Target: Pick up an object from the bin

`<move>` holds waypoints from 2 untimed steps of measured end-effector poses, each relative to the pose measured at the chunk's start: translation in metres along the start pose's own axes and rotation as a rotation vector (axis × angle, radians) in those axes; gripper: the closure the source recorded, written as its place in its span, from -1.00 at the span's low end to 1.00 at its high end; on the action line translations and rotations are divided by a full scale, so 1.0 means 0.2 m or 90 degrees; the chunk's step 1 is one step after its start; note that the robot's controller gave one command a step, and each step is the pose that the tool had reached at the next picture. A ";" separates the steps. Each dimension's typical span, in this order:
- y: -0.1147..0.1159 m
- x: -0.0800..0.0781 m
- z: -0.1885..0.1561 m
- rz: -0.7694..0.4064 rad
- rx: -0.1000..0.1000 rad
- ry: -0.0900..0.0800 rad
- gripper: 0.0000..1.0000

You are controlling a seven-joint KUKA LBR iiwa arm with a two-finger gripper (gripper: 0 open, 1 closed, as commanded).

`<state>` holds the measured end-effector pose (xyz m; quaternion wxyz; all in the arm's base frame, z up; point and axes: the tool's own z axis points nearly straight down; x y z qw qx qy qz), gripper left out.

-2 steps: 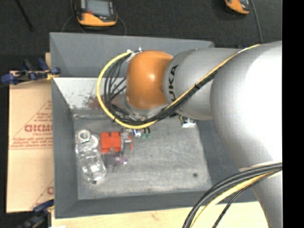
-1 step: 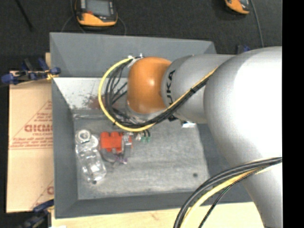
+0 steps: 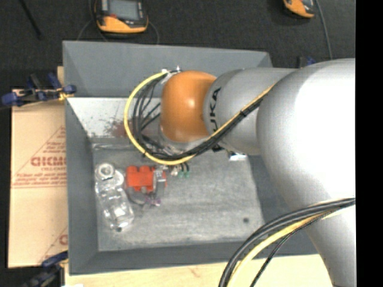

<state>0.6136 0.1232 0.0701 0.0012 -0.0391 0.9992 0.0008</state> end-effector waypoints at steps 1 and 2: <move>0.00 0.00 0.00 0.001 0.000 0.000 1.00; 0.00 -0.01 -0.23 0.003 0.000 -0.004 1.00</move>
Offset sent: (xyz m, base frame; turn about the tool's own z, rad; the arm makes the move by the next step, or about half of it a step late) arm 0.0000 0.0000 0.0000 0.0000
